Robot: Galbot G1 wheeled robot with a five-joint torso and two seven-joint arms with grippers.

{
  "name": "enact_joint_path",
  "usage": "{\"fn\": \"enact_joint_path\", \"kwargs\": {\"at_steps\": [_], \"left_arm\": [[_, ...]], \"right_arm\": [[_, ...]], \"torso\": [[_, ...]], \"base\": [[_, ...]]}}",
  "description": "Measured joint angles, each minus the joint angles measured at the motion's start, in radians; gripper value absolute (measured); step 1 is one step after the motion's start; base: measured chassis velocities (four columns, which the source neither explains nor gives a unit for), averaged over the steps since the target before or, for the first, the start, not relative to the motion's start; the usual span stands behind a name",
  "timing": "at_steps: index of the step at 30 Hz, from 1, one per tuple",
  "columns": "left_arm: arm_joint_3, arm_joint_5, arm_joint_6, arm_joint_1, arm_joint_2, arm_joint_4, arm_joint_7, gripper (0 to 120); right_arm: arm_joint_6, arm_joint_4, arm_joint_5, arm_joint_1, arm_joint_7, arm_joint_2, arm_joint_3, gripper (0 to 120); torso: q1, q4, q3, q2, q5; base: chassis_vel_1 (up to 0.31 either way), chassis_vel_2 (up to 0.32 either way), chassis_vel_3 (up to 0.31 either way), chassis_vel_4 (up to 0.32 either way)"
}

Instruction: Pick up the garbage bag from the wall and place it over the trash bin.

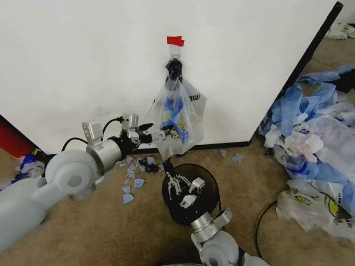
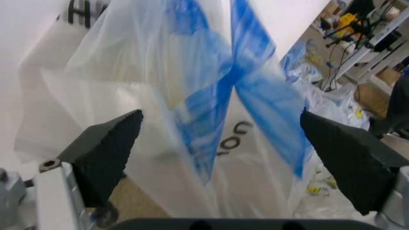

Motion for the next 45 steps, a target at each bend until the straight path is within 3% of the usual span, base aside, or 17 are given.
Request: {"fn": "enact_joint_path", "kwargs": {"at_steps": [25,39,45], "left_arm": [[0.12,0.015,-0.014,-0.104,-0.035,0.024,-0.02,96],[0.295,0.024,-0.023,-0.274,-0.094,0.035,-0.047,94],[0.312,0.021,-0.024,-0.302,-0.095,0.03,-0.05,94]], "right_arm": [[0.0,0.009,-0.002,0.0,0.002,0.015,0.003,0],[0.0,0.013,-0.009,-0.025,0.004,0.021,0.028,0],[0.0,0.016,-0.011,-0.034,0.003,0.021,0.039,0]], "torso": [[0.0,0.0,0.0,0.0,0.0001],[0.0,-0.0002,0.0,0.0,0.0002],[0.0,0.0,0.0,0.0,0.0001]], "base": [[0.0,0.0,0.0,0.0],[0.0,0.0,0.0,0.0],[0.0,0.0,0.0,0.0]]}}
